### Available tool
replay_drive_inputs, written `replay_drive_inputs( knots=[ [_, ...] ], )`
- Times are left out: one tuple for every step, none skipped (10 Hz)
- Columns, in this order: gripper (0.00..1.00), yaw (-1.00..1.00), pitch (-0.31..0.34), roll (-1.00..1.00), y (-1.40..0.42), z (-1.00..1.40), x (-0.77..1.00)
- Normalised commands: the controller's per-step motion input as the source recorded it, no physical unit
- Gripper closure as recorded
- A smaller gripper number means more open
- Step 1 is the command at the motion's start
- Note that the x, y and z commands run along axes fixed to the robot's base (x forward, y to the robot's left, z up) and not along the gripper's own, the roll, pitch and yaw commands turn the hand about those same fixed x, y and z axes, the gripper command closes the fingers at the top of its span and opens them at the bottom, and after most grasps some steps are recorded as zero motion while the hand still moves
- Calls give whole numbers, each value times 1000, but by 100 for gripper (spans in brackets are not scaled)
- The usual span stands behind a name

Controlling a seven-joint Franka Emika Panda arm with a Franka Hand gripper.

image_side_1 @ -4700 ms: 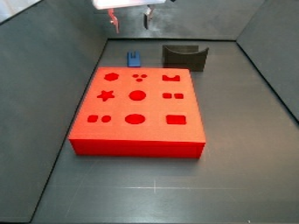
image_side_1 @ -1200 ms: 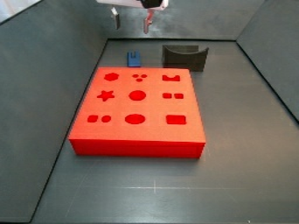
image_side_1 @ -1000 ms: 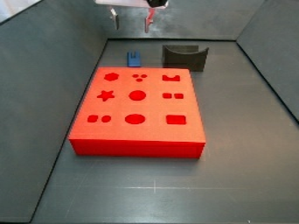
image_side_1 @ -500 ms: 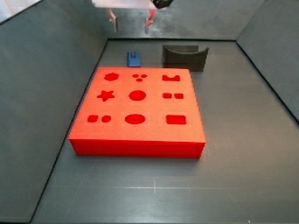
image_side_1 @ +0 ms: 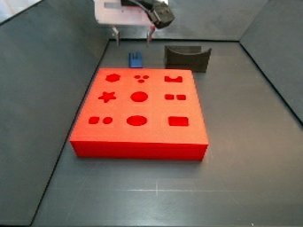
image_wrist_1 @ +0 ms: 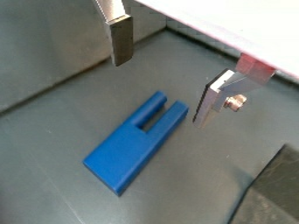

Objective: Pick up the square-circle object. Move up. Rotate the square-circle object. Place the square-circle object on the fixture. Regrasp the square-circle object. Move to above the board. Insert the square-circle object.
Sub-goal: Rotate the square-circle object, then move up.

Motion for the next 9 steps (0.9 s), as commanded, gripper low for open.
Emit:
replay_drive_inputs(
  knots=[
    [0, 20, -34, -82, 5, -785, 54],
    [0, 22, -34, -89, 6, -709, 51],
    [0, 25, -43, -103, 6, -524, 45],
    [0, 28, -49, -112, 8, -420, 42],
    [0, 30, -56, -119, 11, -315, 41],
    [0, 29, -62, -127, 14, -183, 38],
    [100, 0, 0, 0, 0, 0, 0],
    [100, 0, 0, 0, 0, 833, 0],
    [100, -1, 11, 0, 0, 811, -14]
  ],
)
